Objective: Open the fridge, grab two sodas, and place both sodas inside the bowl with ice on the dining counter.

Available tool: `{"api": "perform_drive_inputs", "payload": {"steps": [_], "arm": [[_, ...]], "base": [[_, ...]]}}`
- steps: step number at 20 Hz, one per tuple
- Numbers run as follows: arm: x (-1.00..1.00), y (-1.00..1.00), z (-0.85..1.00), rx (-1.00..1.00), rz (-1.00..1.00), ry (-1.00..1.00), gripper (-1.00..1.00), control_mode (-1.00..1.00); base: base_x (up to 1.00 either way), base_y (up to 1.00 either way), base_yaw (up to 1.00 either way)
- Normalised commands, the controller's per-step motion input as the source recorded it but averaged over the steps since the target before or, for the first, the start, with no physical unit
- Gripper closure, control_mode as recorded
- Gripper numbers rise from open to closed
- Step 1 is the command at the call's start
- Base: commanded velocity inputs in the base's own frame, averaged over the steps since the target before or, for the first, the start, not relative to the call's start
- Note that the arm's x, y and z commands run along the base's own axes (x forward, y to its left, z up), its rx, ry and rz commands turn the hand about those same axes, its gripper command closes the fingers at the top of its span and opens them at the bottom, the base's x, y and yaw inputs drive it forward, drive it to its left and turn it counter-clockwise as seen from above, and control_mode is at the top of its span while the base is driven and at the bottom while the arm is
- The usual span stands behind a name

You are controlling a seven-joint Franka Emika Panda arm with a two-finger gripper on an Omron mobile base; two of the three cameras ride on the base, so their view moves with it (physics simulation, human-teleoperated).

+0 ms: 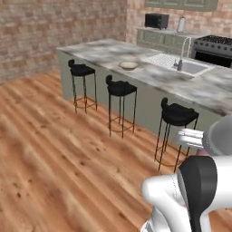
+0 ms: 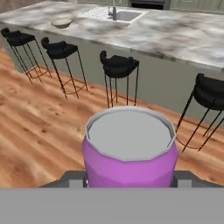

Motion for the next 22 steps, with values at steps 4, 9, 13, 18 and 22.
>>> {"api": "perform_drive_inputs", "payload": {"steps": [4, 9, 13, 18, 22], "arm": [[0.0, 0.0, 0.0, 0.0, 0.0, 0.0, 1.0, 1.0], [0.0, 0.0, 0.0, 0.0, 0.0, 0.0, 1.0, 1.0], [0.0, 0.0, 0.0, 0.0, 0.0, 0.0, 1.0, 1.0], [0.0, 0.0, 0.0, 0.0, 0.0, 0.0, 1.0, 1.0], [0.0, 0.0, 0.0, 0.0, 0.0, 0.0, 1.0, 1.0]], "base": [[0.96, 0.87, -0.34], [0.99, 0.89, -0.32], [1.0, 0.88, -0.31], [1.0, 0.84, -0.32], [0.96, 0.79, -0.37]]}}
